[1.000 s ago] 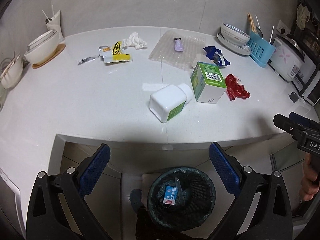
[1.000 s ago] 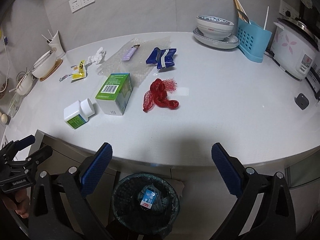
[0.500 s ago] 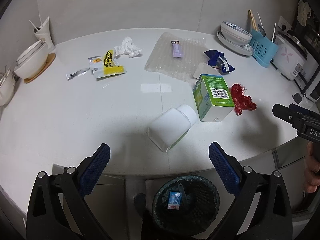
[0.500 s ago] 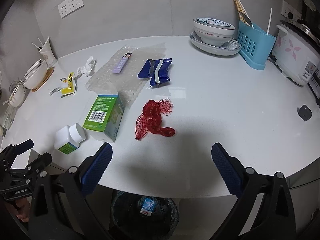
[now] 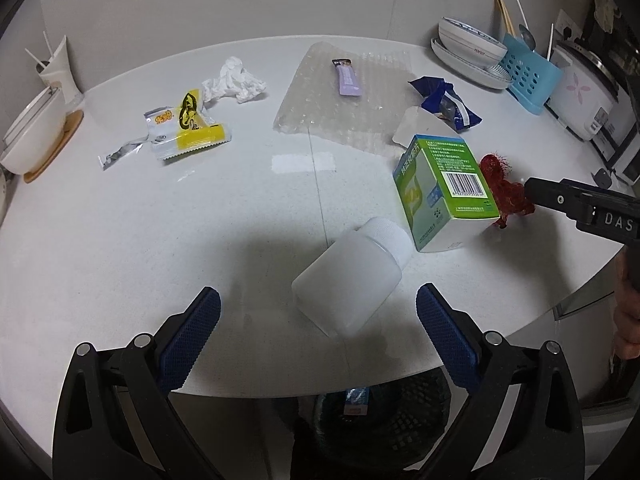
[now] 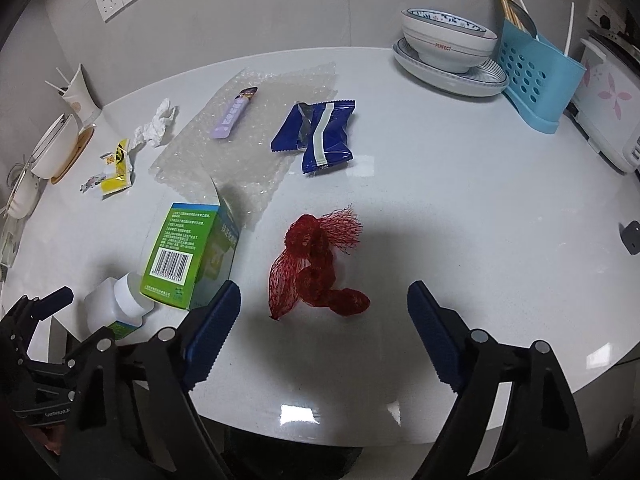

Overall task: Collect trash
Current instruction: 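Raise both tools back over the counter toward the remaining trash, then grasp the white pill bottle with the left tool while the right tool grasps the red mesh net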

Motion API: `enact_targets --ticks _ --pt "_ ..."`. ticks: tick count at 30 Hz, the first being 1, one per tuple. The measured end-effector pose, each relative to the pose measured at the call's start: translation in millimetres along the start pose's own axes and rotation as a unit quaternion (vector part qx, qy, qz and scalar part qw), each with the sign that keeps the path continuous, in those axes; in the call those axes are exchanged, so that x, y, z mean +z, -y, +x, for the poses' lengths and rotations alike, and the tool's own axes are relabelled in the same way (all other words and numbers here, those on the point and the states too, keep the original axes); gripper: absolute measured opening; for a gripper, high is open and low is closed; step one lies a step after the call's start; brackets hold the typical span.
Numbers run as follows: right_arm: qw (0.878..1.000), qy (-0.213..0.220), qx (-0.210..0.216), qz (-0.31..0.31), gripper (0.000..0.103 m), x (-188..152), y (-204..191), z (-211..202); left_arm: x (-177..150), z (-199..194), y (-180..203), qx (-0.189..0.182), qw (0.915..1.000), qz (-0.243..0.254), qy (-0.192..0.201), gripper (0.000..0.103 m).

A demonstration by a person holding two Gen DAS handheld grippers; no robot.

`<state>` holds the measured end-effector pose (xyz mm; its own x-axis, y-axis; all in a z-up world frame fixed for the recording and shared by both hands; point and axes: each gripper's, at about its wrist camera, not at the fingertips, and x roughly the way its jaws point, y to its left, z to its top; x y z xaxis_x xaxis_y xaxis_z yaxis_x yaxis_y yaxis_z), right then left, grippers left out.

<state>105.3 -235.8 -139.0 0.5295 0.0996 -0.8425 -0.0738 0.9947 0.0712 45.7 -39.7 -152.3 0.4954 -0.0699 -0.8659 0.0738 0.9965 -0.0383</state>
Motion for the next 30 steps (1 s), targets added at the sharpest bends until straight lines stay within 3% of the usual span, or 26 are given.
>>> enact_targets --ticks 10,16,18,20,30 --pt "0.999 -0.046 0.002 0.013 0.056 13 -3 35 3 16 -2 -0.011 0.9997 0.014 -0.019 0.08" --pt "0.998 -0.062 0.003 0.016 0.037 18 -4 46 9 21 -2 -0.021 0.9994 0.019 -0.022 0.06" --pt "0.998 -0.066 0.003 0.016 0.032 19 -5 48 11 23 -2 -0.026 0.9992 0.02 -0.024 0.047" --pt "0.997 -0.07 0.001 0.017 0.025 20 -4 50 13 25 -2 -0.029 0.999 0.02 -0.026 0.041" --pt "0.997 -0.07 0.002 0.032 0.015 23 3 53 23 25 -5 -0.027 0.9992 0.009 -0.027 0.041"
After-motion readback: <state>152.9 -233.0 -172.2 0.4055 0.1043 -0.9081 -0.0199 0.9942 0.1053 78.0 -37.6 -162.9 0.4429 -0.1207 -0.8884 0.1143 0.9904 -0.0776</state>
